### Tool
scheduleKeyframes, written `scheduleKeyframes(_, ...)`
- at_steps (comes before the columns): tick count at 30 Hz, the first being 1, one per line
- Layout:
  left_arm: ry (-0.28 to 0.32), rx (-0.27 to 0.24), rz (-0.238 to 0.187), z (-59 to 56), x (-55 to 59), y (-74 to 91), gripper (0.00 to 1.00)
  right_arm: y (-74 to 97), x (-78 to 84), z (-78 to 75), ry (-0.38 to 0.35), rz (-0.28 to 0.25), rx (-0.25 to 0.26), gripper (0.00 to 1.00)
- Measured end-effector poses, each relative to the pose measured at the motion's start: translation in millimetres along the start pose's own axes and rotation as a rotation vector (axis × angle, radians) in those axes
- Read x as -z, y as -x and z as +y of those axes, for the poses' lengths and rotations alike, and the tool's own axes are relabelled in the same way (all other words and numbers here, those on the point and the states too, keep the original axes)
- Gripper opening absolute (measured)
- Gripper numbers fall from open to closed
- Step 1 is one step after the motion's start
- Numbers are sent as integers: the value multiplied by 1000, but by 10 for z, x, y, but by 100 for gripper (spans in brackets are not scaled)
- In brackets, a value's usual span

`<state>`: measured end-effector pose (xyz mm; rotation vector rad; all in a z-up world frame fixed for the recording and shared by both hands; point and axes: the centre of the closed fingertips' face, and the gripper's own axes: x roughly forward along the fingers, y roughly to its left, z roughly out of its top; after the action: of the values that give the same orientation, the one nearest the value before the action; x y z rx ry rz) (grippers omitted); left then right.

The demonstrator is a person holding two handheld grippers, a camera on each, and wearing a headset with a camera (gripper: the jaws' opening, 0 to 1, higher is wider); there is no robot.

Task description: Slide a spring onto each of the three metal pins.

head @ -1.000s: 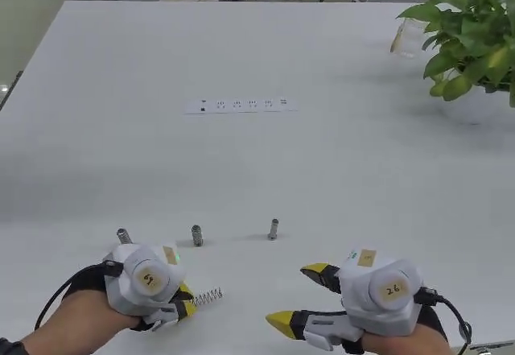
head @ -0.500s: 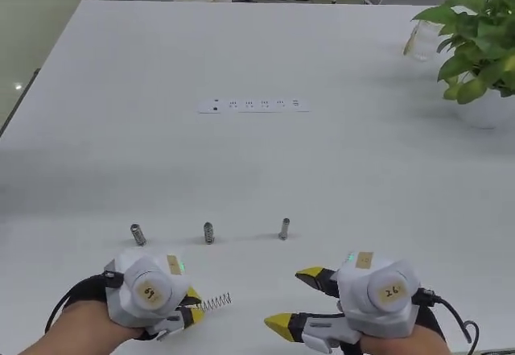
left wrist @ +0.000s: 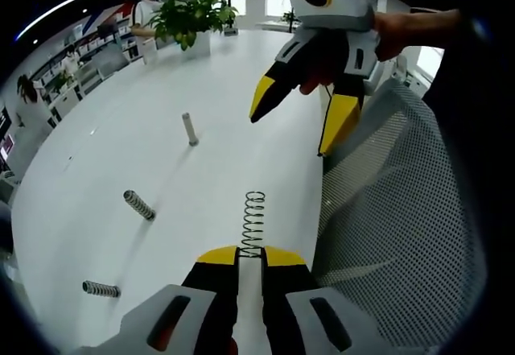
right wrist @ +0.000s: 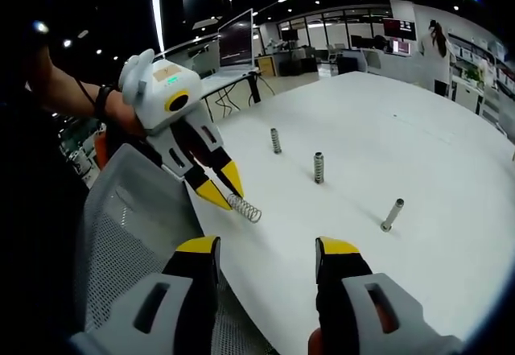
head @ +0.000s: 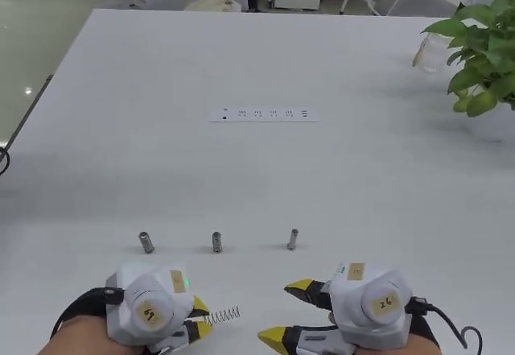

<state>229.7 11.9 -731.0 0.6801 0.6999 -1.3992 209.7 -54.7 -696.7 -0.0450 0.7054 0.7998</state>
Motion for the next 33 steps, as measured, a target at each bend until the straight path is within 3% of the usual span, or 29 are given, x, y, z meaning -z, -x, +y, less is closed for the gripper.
scheduleKeyframes(14,-63,9,-44,-64,-232,88,2,-143,-25,206,48,21,-105,40)
scheduleKeyframes(24,-144,46,-66,-231,-429,108,2,-138,-28,255,53,20,-145,38)
scheduleKeyframes(33,-192,67,-69,-298,-497,93,2,-109,-66,335,61,-11,-182,21)
